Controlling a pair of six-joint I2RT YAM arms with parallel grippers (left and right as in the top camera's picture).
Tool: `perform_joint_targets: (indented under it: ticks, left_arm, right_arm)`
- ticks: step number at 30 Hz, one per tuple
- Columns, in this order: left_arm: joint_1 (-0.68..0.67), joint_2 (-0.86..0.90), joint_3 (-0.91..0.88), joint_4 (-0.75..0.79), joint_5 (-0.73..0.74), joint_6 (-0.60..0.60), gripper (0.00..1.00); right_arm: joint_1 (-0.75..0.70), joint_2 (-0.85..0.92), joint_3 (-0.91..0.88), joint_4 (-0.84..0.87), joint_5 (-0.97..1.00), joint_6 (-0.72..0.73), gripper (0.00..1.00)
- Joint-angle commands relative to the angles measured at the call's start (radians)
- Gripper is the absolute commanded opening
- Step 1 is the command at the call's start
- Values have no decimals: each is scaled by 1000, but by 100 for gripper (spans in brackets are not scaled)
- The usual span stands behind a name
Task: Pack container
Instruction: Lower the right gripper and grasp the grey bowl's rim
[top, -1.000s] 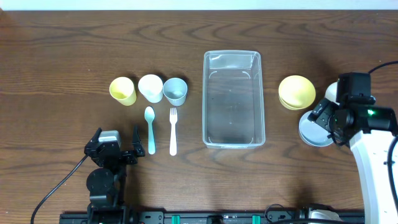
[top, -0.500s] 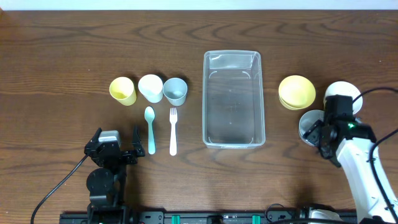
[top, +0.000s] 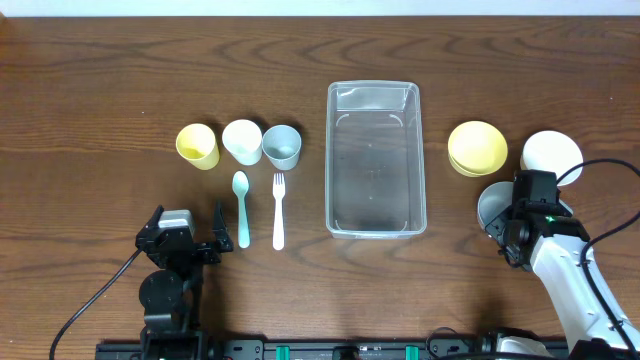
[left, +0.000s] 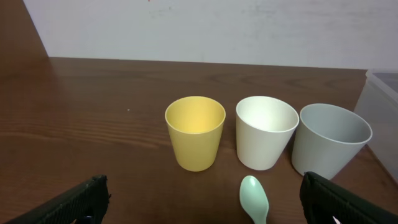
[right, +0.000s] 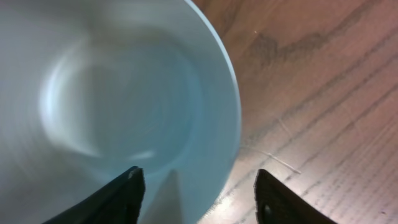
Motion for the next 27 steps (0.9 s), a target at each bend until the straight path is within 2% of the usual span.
perform_joint_targets:
  ticks: [1,4,13,18,27]
  left_arm:
    - [-4,-6,-17,-40,-30,-4,98]
    - [-4,-6,-17,-40,-29,-4,98]
    - [-4,-6,-17,-40,-29,-4,98]
    - [-4,-6,-17,-40,-29,-4,98]
    - [-4,-6,-17,-40,-30,-4,98]
  right_arm:
    - [-6,5,-3,8,6,22,50]
    - [-6,5,-3,13,6,22,35]
    - [-6,5,-3,16,3,26,5]
    - [-6,5,-3,17,3,37,1]
    - [-6,-3,8,23,-8,31,1]
